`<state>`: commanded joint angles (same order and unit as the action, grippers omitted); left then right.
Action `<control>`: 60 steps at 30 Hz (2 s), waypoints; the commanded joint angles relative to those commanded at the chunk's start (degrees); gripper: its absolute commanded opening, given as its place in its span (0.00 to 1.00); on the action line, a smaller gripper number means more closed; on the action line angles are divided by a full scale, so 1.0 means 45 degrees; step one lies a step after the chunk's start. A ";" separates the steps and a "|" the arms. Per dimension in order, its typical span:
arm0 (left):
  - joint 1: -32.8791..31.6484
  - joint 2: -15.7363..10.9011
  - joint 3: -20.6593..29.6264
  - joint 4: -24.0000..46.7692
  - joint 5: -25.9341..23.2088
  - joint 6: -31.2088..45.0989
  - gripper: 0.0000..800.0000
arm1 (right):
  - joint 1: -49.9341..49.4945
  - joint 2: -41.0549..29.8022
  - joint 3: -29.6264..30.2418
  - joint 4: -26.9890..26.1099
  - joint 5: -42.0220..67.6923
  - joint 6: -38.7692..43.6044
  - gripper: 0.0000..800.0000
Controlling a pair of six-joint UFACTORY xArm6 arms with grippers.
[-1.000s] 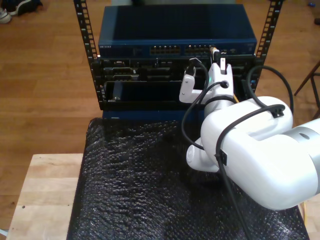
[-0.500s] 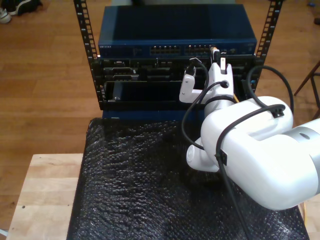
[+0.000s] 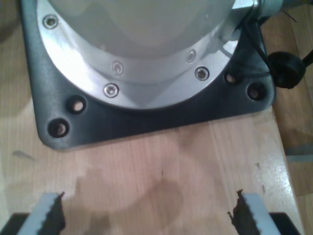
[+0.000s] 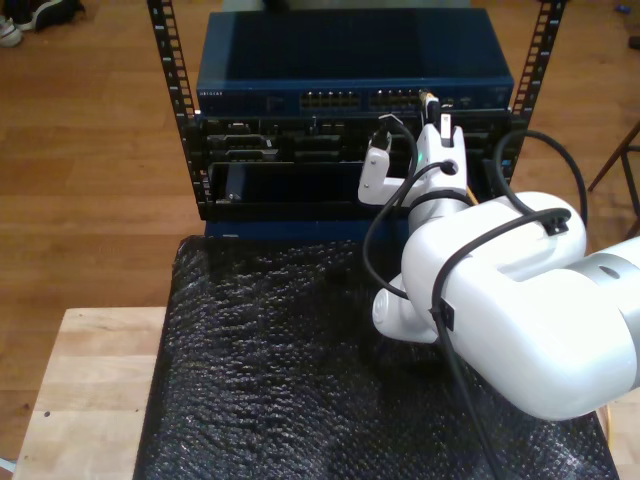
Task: Grab the cable and plug it in
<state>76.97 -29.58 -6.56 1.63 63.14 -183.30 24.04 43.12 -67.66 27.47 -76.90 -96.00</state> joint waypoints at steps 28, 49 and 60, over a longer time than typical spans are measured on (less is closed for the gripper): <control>0.0000 0.0000 0.0000 0.0000 0.0000 0.0000 1.00 | -0.0039 0.0078 -0.0156 -0.0020 0.0137 0.0020 0.00; 0.0000 0.0000 0.0000 0.0000 0.0000 0.0000 1.00 | -0.0039 0.0195 -0.0449 -0.0039 0.0469 0.0039 0.00; 0.0000 0.0000 0.0000 0.0000 0.0000 0.0000 1.00 | -0.0039 0.0176 -0.0586 -0.0059 0.0606 0.0039 0.00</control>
<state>76.97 -29.58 -6.56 1.63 63.14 -183.30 23.87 43.91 -70.30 27.21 -74.18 -95.82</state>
